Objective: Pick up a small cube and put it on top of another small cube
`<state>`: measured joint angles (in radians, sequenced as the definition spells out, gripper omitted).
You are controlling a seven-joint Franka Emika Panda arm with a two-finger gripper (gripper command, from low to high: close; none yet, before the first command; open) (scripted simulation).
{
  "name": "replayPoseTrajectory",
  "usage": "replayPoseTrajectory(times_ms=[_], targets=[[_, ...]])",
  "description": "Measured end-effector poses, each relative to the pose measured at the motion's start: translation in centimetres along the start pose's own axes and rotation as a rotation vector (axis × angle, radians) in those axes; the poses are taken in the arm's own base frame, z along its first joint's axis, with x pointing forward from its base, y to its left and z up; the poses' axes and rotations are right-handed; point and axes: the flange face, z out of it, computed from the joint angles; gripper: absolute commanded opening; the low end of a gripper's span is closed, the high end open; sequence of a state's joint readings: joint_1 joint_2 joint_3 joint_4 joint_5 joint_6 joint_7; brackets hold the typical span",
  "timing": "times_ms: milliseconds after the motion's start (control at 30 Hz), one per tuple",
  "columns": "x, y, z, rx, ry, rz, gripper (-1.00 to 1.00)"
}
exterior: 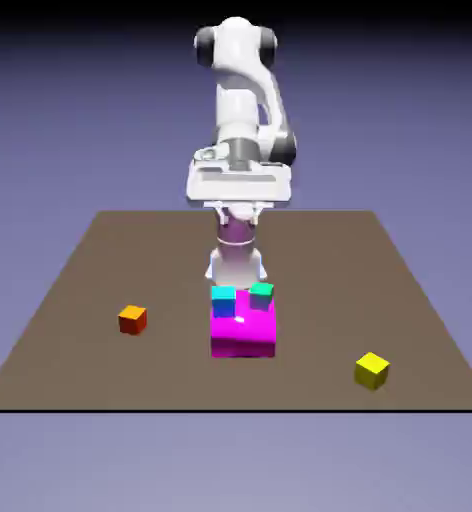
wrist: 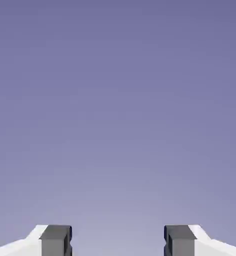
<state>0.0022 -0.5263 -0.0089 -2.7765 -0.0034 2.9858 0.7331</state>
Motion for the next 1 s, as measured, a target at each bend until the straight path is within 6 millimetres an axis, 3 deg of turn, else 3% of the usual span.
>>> replayPoseTrajectory(times_ms=[167, 367, 700, 1000], targets=[[2.5, 2.3, 5.5, -0.195, -0.167, 0.022, 0.00], [4.8, 6.6, 11.7, -0.420, -0.378, 0.058, 0.00], [6.5, 16.9, 20.2, -0.769, -0.755, 0.143, 0.00], [5.6, 27.7, 25.0, -1.050, -1.120, 0.249, 0.00]])
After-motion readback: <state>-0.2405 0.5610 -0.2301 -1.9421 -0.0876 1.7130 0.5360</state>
